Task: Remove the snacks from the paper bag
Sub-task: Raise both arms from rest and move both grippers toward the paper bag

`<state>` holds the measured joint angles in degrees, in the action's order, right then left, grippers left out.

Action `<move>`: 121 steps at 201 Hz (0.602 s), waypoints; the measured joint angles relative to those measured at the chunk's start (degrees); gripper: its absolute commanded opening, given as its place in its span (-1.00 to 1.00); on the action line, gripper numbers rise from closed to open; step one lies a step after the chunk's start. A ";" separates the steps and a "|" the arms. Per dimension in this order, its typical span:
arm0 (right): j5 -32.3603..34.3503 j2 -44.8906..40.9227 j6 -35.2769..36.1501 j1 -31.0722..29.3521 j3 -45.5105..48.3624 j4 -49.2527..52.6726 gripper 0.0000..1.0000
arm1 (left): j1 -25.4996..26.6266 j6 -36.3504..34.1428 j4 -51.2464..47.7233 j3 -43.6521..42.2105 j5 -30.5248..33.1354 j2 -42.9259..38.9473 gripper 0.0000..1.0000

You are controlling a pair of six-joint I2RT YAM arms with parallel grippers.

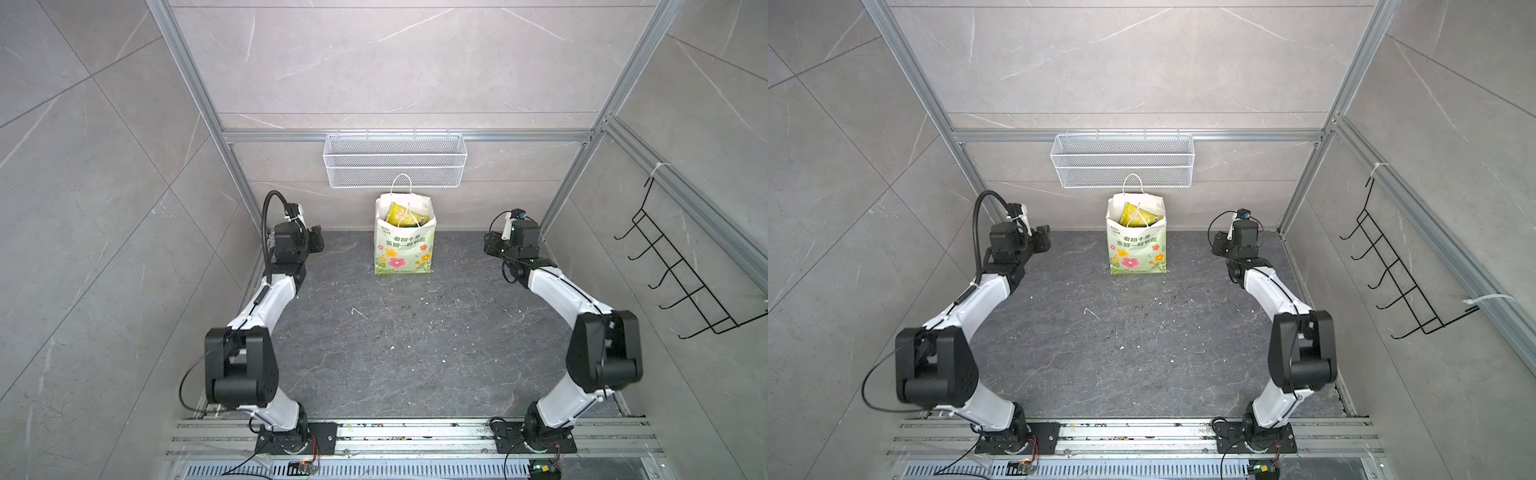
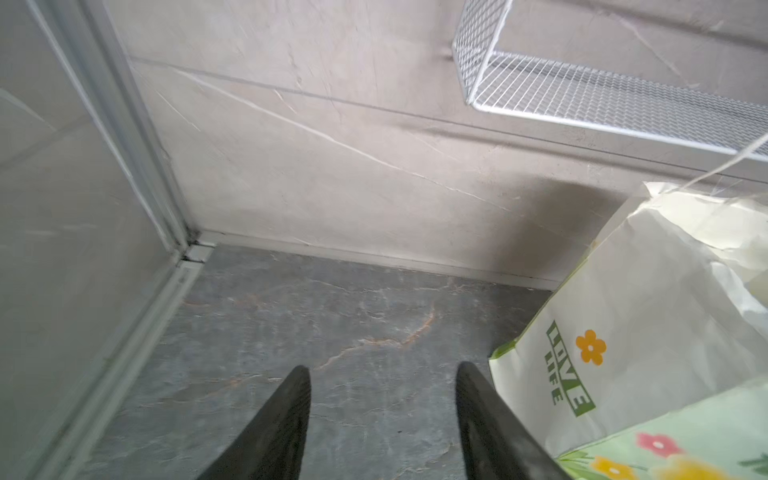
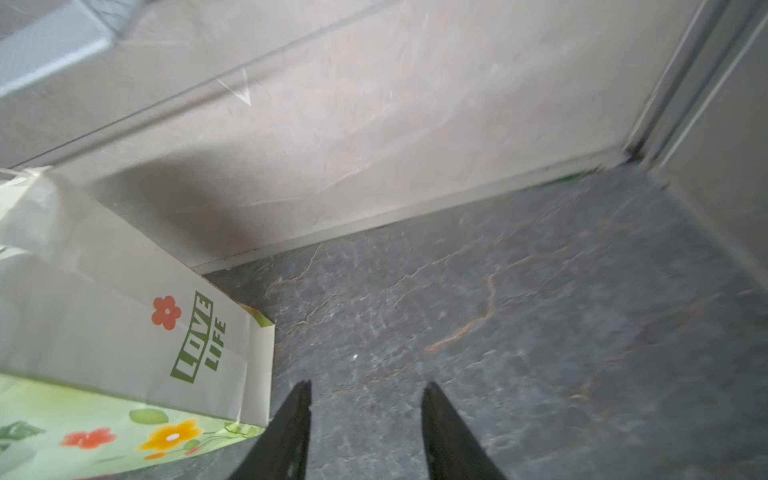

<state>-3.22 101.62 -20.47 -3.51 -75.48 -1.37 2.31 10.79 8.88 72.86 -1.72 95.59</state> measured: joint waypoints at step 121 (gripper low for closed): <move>-16.92 29.94 -14.25 -1.86 -30.60 8.24 -0.39 | 4.37 8.90 -18.45 39.85 -13.35 40.83 -0.52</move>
<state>-20.14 131.57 -34.72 -5.37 -106.08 6.87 6.68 19.68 -9.56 112.71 -15.07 136.42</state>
